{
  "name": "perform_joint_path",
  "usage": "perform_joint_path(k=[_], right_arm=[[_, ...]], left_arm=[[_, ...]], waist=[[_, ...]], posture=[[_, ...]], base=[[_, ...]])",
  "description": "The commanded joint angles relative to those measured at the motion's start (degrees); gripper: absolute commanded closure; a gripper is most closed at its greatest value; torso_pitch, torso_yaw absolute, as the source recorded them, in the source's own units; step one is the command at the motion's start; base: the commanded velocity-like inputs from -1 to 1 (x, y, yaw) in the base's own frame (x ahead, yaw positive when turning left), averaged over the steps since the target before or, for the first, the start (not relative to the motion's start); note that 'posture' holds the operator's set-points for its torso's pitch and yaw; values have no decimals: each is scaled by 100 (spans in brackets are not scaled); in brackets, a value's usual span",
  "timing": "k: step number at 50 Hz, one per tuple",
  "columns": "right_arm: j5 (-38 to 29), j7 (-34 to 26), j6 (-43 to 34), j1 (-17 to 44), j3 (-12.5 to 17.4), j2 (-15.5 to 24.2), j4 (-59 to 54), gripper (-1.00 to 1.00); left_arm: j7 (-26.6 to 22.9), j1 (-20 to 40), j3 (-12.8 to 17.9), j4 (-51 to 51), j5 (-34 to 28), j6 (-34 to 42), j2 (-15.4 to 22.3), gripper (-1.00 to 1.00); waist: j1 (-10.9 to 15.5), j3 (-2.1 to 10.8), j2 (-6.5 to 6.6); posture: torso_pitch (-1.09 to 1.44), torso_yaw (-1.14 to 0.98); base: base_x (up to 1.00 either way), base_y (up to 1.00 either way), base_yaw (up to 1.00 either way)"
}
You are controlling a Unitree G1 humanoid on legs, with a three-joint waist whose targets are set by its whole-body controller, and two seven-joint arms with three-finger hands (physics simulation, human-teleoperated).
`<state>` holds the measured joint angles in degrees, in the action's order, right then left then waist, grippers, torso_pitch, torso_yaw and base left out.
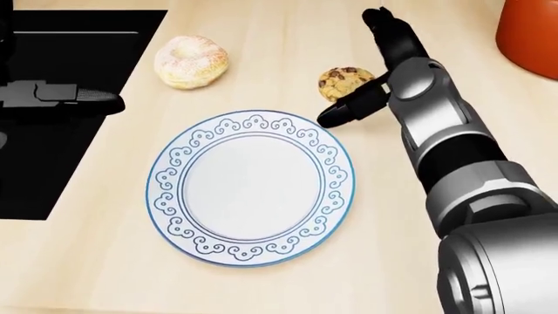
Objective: Place the pastries on the plates.
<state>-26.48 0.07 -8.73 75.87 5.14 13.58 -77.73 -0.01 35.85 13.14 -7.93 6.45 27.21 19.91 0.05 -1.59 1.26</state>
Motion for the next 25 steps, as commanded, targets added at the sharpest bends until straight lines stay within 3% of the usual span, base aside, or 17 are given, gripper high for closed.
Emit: perform_joint_path(k=[1,25], right_arm=[[-40,64,132,228,0,60,236,-73],[6,54,97,116,21,42,241,-40]], left_arm=[[22,166,55,-195,-15,-177,64,-100],[7,90,88,-246,-17,-189,76,-100]], waist=[[-2,179,11],[-3,182,6]], posture=[[0,0],[0,0]], base=[[0,0,0],[0,0,0]])
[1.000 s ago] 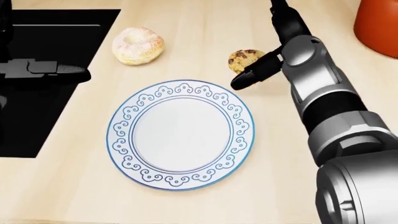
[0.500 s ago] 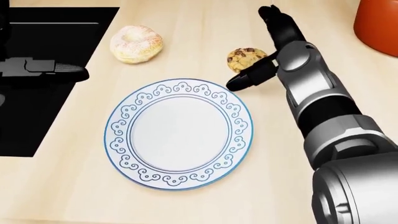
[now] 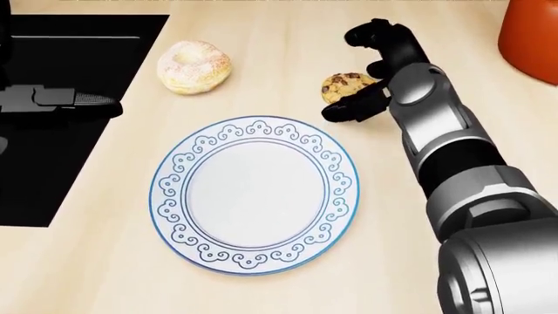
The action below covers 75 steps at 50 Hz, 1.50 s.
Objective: Place the pastries on the plates.
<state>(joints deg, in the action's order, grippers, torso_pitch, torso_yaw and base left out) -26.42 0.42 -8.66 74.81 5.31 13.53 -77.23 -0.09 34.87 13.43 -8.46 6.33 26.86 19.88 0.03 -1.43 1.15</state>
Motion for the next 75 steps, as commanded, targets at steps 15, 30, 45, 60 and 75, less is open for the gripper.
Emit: perform_joint_path(k=[15,30,45,60,75], right_arm=[[-156,-87,106,123,-78,61,200,-29],[-351,-138,163,43,-149,46,201,-14],[-696,-218,289,-29,-239,54,211,2],[-757,-195,388,38,-211,94,247,29],[-610,-179,504,403,-155,237,342,37]], left_arm=[[7,269,86,-261,3,-45,144,-100],[24,174,121,-307,23,-74,157,-100],[28,214,156,-372,50,10,217,-100],[35,226,167,-422,72,62,240,-100],[51,161,172,-397,70,8,214,-100]], waist=[[1,161,15],[0,169,13],[1,177,16],[-4,173,21],[-10,133,27]], posture=[[0,0],[0,0],[0,0],[0,0],[0,0]], base=[[0,0,0],[0,0,0],[0,0,0],[0,0,0],[0,0,0]])
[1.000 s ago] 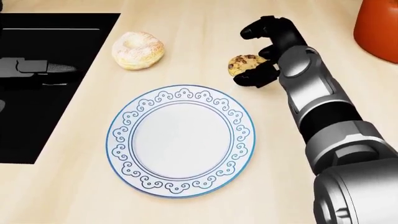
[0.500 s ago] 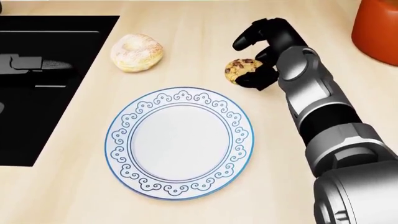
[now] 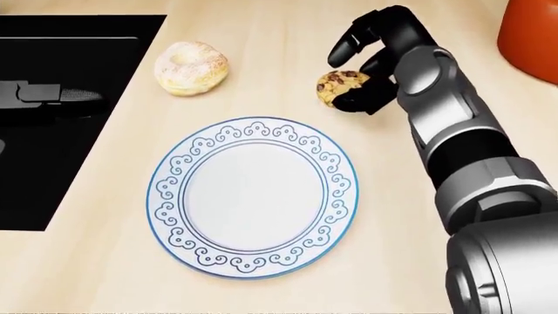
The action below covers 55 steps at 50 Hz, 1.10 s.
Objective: Place the pastries on the plates.
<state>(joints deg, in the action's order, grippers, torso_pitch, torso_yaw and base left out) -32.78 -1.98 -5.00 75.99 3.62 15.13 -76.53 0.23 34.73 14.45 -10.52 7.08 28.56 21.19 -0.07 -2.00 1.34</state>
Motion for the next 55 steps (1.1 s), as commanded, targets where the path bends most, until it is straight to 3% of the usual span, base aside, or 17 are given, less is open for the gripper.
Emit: perform_joint_path(k=[1,11,17,24,31,40,45,55], right_arm=[[37,60,136,297,15,81,277,37],[95,-155,94,580,-36,156,463,37],[67,-692,-63,625,-148,121,994,37],[64,-1775,-724,402,-231,-24,2481,37],[-89,-3482,-1935,-259,-414,-326,4955,36],[-517,-4762,-2460,-783,-568,-568,6461,37],[-720,-5108,-2697,-1011,-544,-752,6919,38],[-973,-5173,-2557,-1574,-677,-1024,7199,38]], left_arm=[[20,173,69,-191,-7,-163,84,-100],[9,221,68,-198,-6,-119,109,-100],[12,272,54,-198,-3,-83,115,-100],[3,286,33,-167,-13,-104,99,-100],[8,274,18,-121,-36,-166,73,-100],[13,195,17,-139,-34,-210,27,-100],[12,178,18,-133,-38,-230,22,-100],[2,227,-3,-116,-49,-202,21,-100]], waist=[[-1,187,10],[-7,171,13],[-8,148,21],[-7,133,23],[-3,109,30],[-16,121,48],[-33,120,75],[-61,151,108]], posture=[[0,0],[0,0],[0,0],[0,0],[0,0],[0,0],[0,0],[0,0]], base=[[0,0,0],[0,0,0],[0,0,0],[0,0,0],[0,0,0],[0,0,0],[0,0,0],[0,0,0]])
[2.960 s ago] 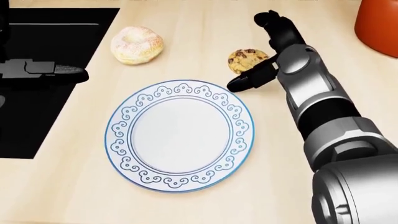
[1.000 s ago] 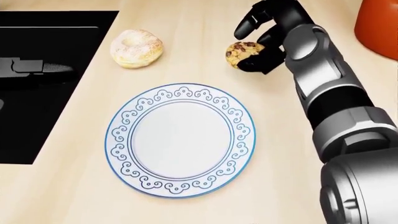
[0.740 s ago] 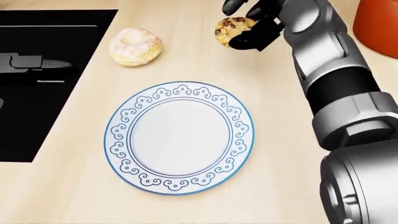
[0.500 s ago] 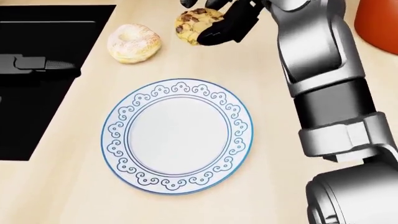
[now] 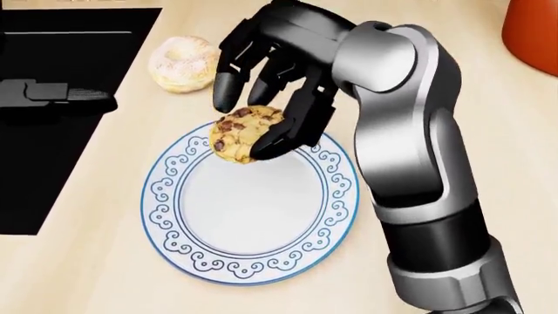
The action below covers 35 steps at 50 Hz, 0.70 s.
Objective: Place the pastries on the plates.
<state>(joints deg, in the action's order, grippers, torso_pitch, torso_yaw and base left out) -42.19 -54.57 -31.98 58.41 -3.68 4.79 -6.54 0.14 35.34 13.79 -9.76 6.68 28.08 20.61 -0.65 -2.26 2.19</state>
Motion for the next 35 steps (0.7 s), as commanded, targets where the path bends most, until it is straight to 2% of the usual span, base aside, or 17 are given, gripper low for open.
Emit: perform_joint_path(k=[1,7,12,22,31,33,35], right_arm=[[-51,24,129,146,37,-6,229,38],[-202,-225,152,-37,-2,-53,393,39],[-441,-667,32,-336,-67,-99,843,39],[-723,-1116,-54,-500,-86,-219,1195,35],[-864,-1355,-82,-595,-94,-243,1385,7],[-888,-1411,-102,-606,-99,-247,1435,-7],[-912,-1440,-98,-591,-92,-239,1435,-14]], left_arm=[[7,171,63,-190,-8,-153,81,-100],[-5,180,65,-187,-9,-151,90,-100],[0,144,75,-200,-5,-162,76,-100],[1,149,75,-187,0,-178,76,-100],[9,102,81,-211,2,-189,68,-100],[5,110,76,-218,3,-180,70,-100],[5,118,78,-203,2,-181,72,-100]], waist=[[-5,176,28],[-14,174,38],[-21,172,41],[-33,169,49],[-30,167,61],[-33,170,64],[-31,169,65]], posture=[[0,0],[0,0],[0,0],[0,0],[0,0],[0,0],[0,0]], base=[[0,0,0],[0,0,0],[0,0,0],[0,0,0],[0,0,0],[0,0,0],[0,0,0]])
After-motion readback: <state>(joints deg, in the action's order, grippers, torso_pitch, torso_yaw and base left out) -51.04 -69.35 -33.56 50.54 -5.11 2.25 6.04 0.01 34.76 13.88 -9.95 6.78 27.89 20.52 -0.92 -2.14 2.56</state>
